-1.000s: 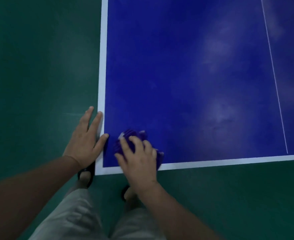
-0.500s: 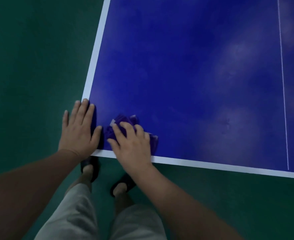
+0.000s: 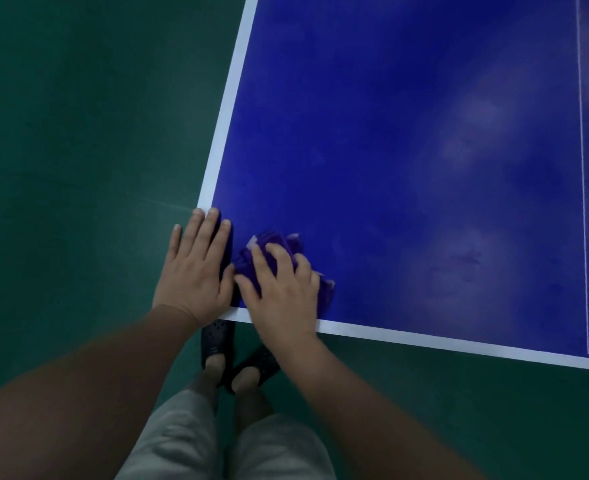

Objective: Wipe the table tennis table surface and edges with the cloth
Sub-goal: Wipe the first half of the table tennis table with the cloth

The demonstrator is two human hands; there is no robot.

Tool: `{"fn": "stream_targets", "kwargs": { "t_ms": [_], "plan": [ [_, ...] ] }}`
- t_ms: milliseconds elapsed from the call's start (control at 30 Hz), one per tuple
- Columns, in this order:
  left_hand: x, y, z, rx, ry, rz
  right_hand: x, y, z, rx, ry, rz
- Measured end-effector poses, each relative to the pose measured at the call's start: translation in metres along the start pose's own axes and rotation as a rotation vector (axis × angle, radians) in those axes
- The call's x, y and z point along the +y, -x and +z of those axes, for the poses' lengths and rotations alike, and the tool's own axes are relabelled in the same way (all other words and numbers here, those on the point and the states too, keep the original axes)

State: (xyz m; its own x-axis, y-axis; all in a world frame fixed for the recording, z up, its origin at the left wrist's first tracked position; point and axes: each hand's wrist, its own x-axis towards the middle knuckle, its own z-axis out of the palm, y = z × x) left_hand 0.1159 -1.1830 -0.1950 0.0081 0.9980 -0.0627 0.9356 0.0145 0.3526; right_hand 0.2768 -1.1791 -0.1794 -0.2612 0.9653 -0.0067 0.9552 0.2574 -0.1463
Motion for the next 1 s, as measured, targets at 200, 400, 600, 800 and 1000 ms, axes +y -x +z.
{"fn": "stream_targets", "kwargs": {
  "t_ms": [200, 400, 600, 800, 1000],
  "plan": [
    [-0.005, 0.001, 0.002, -0.067, -0.101, 0.001, 0.077, -0.005, -0.021, -0.024, 0.017, 0.176],
    [0.002, -0.002, 0.001, -0.101, -0.19, 0.005, 0.012, -0.012, -0.008, -0.023, 0.032, 0.291],
    [0.014, -0.013, -0.006, -0.096, -0.246, 0.171, 0.052, 0.008, -0.009, -0.007, 0.013, 0.143],
    [0.061, -0.02, 0.004, -0.125, -0.205, 0.193, 0.2, 0.033, -0.039, 0.02, -0.015, 0.541],
    [0.146, -0.019, 0.033, -0.165, -0.159, 0.262, 0.21, 0.031, -0.039, 0.053, 0.031, 0.577]
  ]
}}
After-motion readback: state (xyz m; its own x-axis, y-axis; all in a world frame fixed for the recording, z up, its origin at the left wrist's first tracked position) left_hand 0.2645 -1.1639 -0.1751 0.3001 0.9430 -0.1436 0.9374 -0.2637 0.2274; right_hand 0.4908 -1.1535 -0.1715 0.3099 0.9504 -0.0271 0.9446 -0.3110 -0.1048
